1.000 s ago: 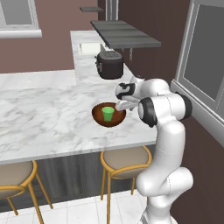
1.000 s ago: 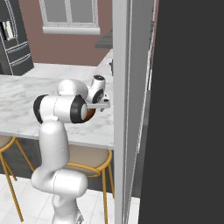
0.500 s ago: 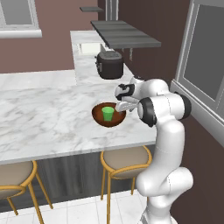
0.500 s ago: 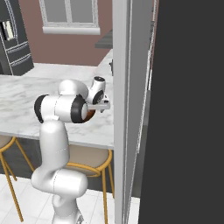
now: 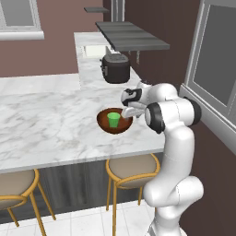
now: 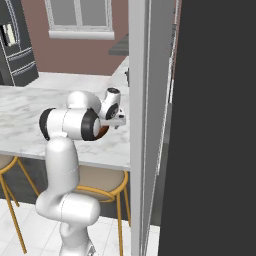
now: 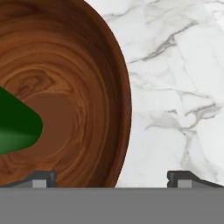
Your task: Place the cup inside the bowl on the dining table and move the bowl to any counter.
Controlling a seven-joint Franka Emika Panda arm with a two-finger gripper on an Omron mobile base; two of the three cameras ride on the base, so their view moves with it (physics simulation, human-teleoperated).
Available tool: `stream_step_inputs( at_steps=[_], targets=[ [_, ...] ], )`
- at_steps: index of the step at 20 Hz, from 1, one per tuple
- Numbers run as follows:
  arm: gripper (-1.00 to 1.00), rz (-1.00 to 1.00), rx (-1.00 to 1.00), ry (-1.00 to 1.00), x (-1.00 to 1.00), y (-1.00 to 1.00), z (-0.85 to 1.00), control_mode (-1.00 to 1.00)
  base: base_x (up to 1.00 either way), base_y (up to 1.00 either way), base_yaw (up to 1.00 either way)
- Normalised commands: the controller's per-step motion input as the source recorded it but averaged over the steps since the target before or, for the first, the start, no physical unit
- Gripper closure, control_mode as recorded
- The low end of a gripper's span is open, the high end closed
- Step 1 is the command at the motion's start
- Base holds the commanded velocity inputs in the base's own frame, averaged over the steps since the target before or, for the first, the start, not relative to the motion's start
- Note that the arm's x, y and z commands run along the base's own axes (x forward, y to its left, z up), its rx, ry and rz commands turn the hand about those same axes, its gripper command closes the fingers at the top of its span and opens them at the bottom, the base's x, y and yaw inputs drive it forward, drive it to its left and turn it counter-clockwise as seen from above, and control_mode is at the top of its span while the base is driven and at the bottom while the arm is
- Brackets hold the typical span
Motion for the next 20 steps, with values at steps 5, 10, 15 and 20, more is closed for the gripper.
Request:
stream_step_inputs(
  at_steps=[5,10,15,20],
  targets=[
    [-1.0,0.0,0.0,0.0,0.0,0.04,-0.23,-1.0,0.0,0.0,0.0],
    [-1.0,0.0,0.0,0.0,0.0,0.07,-0.17,-1.0,0.0,0.0,0.0],
    [-1.0,0.0,0.0,0.0,0.0,0.05,-0.05,-1.0,0.0,0.0,0.0],
    [1.0,0.0,0.0,0.0,0.0,0.0,0.0,-1.0,0.0,0.0,0.0]
  ],
)
